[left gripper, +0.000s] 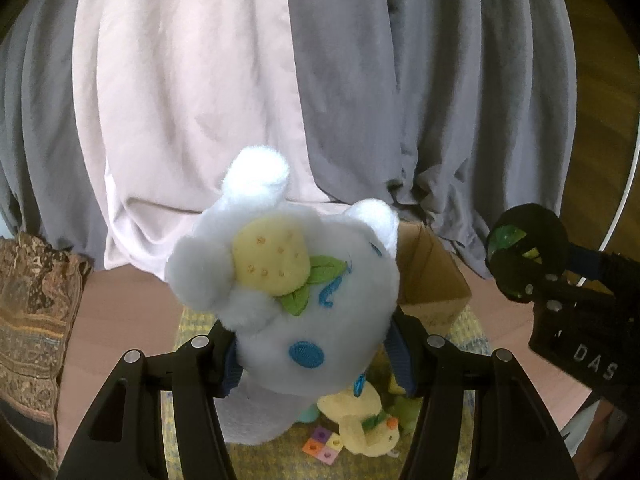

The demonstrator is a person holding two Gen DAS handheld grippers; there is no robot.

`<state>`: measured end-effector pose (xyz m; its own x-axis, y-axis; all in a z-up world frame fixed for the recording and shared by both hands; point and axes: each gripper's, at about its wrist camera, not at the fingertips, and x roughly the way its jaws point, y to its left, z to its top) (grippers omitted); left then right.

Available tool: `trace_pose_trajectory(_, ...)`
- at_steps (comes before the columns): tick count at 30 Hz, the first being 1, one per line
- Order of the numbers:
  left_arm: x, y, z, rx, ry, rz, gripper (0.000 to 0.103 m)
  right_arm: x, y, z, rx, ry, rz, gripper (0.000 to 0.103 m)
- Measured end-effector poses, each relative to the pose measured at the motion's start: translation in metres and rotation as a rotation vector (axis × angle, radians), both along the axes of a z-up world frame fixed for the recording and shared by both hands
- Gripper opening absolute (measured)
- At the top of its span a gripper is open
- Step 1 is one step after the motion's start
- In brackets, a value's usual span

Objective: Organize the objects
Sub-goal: 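Lift white bunny with left gripper while right gripper carries black toy over box, then open left gripper dropping bunny into box while right gripper releases black toy inside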

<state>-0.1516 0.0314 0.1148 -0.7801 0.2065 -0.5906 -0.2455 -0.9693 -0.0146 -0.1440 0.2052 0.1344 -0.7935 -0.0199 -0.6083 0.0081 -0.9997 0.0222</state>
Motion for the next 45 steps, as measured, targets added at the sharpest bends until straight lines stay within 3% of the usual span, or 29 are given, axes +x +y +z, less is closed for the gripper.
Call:
trace_pose_trajectory(24,-0.095,0.012,-0.002,-0.009,-0.086,-0.016,0.058,-0.075,0.005,-0.015,-0.050,-0.104,0.001,0.063)
trace_pose_trajectory(42,-0.131,0.019,-0.028,-0.038,-0.168,-0.036,0.061,-0.111,0.006,-0.034,-0.073,-0.180,-0.014,0.064)
trace_pose_trajectory(44,-0.131,0.018,-0.028,-0.046,-0.169,-0.029,0.064,-0.110,0.006,-0.033,-0.071,-0.172,-0.014,0.074)
trace_pose_trajectory(45,-0.130,0.018,-0.028,-0.048,-0.168,-0.025,0.072,-0.110,0.006,-0.032,-0.069,-0.165,-0.017,0.087)
